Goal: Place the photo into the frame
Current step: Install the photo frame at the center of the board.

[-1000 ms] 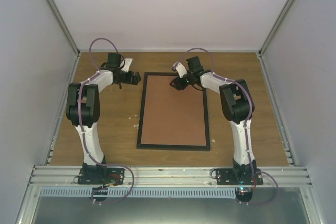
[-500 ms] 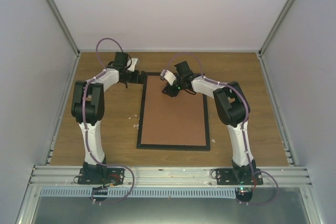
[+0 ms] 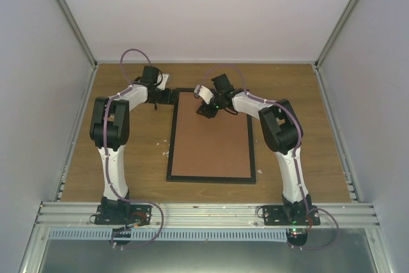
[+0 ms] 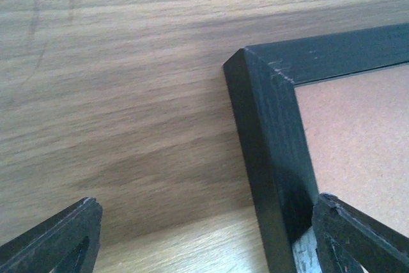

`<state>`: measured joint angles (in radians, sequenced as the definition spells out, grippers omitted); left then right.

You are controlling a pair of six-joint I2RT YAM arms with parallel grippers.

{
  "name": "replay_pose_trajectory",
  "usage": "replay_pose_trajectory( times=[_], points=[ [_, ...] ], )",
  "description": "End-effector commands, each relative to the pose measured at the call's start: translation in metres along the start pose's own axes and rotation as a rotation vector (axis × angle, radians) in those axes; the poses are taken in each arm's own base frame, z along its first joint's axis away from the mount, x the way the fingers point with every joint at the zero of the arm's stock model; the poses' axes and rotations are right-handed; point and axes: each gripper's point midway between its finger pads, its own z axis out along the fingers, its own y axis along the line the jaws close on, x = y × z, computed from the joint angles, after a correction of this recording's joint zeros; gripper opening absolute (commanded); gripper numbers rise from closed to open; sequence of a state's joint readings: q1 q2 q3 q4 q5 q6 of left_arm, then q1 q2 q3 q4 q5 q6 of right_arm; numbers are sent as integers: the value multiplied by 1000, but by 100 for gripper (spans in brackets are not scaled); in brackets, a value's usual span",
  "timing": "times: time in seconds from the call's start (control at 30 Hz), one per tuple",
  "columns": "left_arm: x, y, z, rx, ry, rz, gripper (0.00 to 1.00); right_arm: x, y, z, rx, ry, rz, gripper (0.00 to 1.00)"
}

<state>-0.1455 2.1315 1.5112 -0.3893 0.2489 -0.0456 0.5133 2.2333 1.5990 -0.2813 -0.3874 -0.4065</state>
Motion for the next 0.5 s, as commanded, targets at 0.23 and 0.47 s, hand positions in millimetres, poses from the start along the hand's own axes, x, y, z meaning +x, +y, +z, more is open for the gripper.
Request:
replay_pose_trajectory(
  times=[0.23, 0.47],
  points=[
    [29, -2, 21, -15, 75, 9, 84, 77, 18, 28, -76, 204, 92, 55],
    [43, -9, 24, -29, 100, 54, 79, 81, 16, 30, -74, 212, 102, 55]
  ],
)
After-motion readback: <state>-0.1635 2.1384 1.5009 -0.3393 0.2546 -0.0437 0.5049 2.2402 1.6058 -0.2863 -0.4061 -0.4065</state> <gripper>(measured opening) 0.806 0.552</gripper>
